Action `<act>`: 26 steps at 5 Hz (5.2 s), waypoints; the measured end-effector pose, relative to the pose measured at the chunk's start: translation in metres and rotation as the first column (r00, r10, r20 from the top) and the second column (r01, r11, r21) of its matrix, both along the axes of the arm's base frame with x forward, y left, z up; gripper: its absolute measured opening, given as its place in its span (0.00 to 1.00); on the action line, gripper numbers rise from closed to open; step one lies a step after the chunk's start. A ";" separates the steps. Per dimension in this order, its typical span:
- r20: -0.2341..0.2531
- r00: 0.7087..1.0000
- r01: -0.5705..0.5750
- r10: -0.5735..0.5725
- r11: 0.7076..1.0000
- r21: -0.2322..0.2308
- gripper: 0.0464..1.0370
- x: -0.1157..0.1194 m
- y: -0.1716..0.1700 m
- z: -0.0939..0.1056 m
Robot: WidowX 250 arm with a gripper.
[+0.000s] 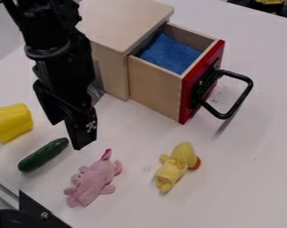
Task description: Close the drawer
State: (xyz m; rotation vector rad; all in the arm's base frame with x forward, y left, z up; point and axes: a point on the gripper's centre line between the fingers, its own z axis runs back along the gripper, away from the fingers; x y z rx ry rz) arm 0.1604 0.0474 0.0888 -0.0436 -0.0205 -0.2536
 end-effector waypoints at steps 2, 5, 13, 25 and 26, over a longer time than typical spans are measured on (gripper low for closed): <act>-0.009 0.997 0.070 -0.070 0.997 -0.027 0.96 0.014 -0.043 -0.007; 0.063 0.969 0.239 -0.238 0.971 -0.013 0.96 0.083 -0.152 -0.024; 0.091 0.995 0.041 -0.051 0.994 0.105 0.96 0.223 -0.155 -0.066; -0.008 0.987 -0.154 0.159 0.962 0.227 0.10 0.184 -0.051 -0.080; -0.006 0.986 -0.162 0.169 0.954 0.251 0.10 0.183 -0.029 -0.081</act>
